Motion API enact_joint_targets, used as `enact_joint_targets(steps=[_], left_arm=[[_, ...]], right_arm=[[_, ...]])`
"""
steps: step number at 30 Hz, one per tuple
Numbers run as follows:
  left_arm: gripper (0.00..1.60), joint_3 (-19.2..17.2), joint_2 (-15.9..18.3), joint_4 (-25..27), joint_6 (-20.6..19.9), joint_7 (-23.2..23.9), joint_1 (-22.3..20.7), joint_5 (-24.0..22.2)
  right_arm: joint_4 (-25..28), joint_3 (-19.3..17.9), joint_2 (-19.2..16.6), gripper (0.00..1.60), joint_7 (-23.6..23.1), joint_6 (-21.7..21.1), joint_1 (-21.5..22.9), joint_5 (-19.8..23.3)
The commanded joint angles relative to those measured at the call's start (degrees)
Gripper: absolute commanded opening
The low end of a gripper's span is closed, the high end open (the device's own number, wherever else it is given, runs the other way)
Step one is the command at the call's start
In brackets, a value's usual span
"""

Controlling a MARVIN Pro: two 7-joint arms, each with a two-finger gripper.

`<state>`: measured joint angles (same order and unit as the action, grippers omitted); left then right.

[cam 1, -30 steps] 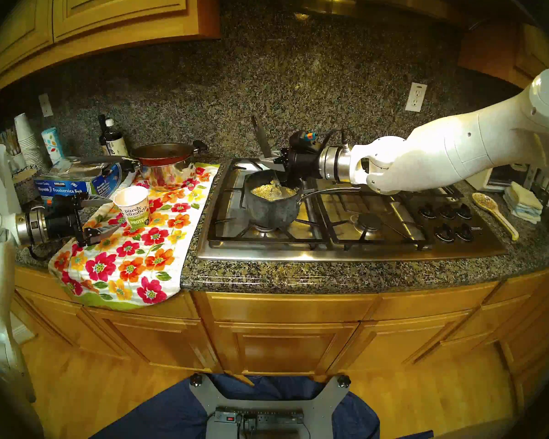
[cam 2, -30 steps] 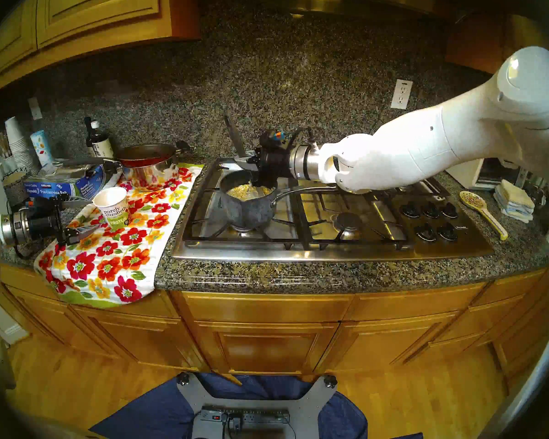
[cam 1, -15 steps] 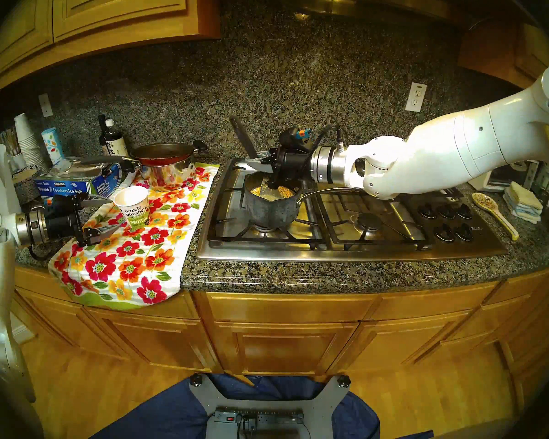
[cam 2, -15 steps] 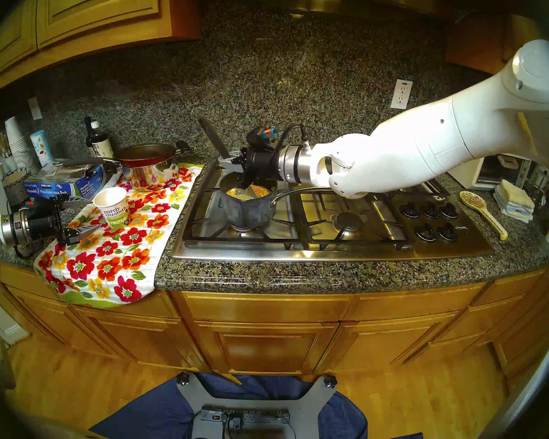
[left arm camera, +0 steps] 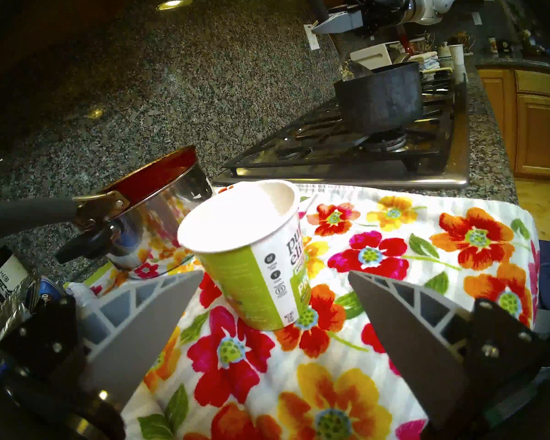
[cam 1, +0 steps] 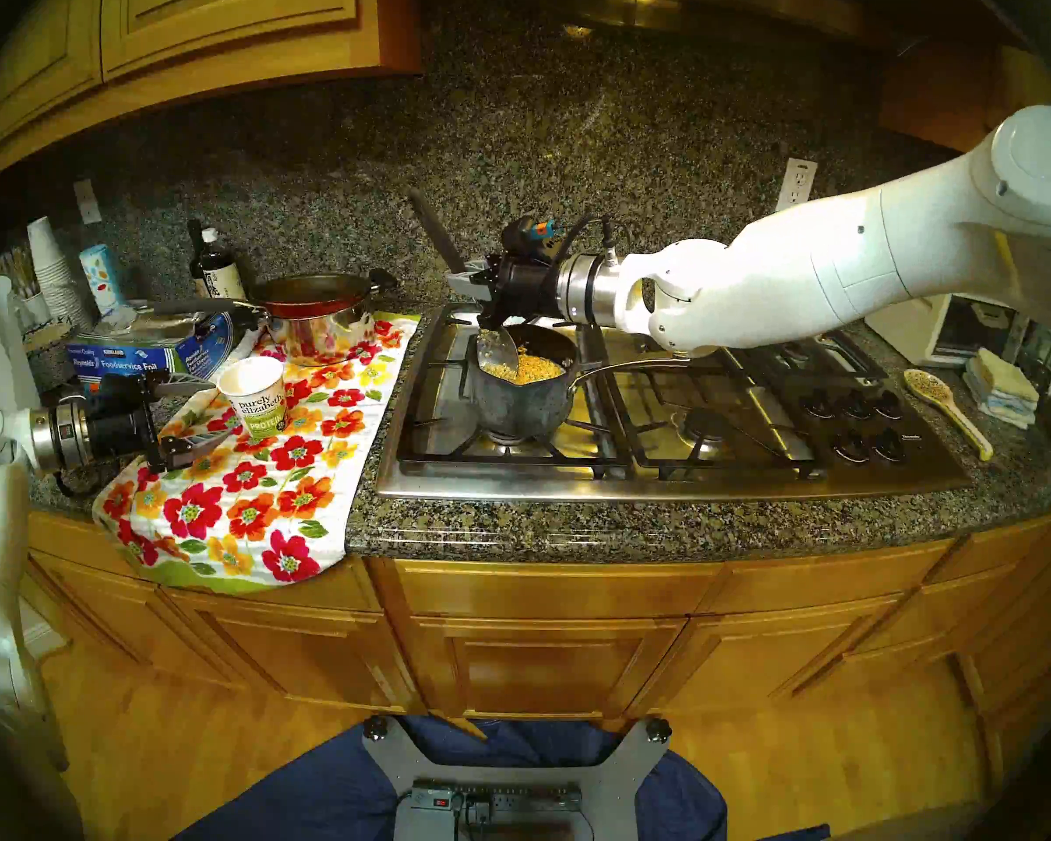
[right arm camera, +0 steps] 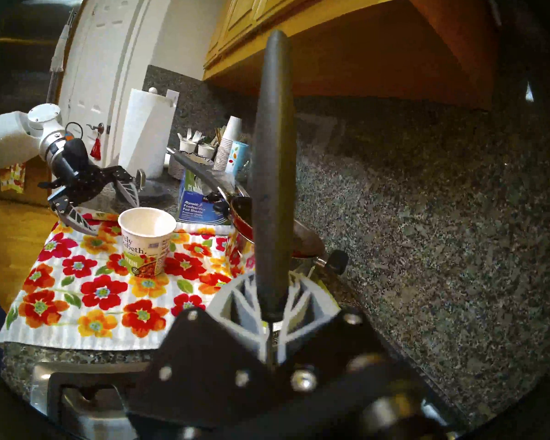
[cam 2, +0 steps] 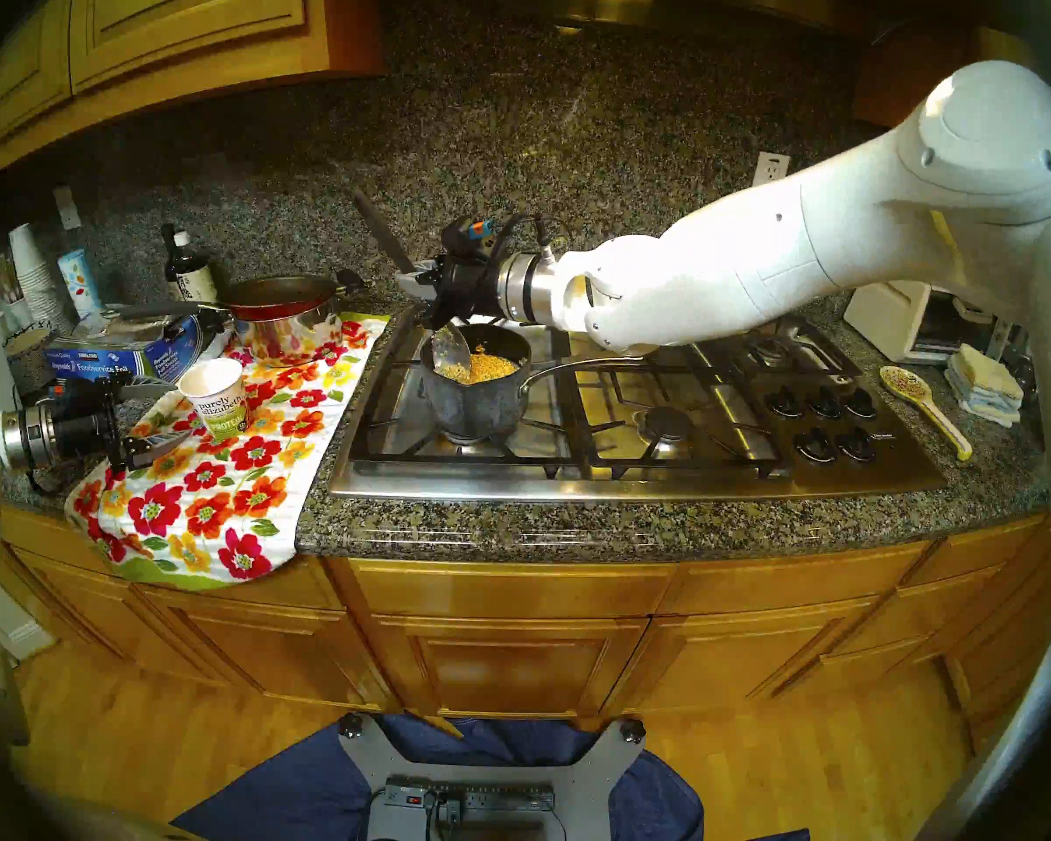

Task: Pour oats into pot and stir with a spoon

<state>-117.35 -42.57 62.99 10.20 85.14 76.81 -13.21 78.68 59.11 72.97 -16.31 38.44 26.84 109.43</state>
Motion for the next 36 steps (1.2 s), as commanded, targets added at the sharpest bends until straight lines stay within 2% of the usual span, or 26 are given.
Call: enact_joint_targets(steps=[1,2,10,25,36], left_arm=[[1.60,-0.60,1.00,0.72,0.05,-0.14,-1.37,-1.33],[1.60,-0.59,1.01,0.72,0.05,-0.14,-1.37,-1.35],[1.60,-0.58,1.02,0.75,0.05,-0.14,-1.33,-1.34],[1.60,-0.58,1.02,0.81,0.04,-0.14,-1.27,-1.28],[1.60,-0.58,1.01,0.84,0.04,-0.14,-1.23,-1.23]], right_arm=[[-4.88,-1.13,1.37,0.00,-1.25,0.34,-1.43,0.20],[-6.43,-1.20,1.59,0.00,-2.46,0.42,-2.25,0.15],[-8.74,0.27,1.01,0.00,-4.71,0.86,-3.21,-0.57],[-15.29,4.42,-0.38,0.00,-6.65,0.93,-5.41,-2.55],[-16.32,7.31,-2.78,0.00,-8.15,1.43,-3.79,-3.52]])
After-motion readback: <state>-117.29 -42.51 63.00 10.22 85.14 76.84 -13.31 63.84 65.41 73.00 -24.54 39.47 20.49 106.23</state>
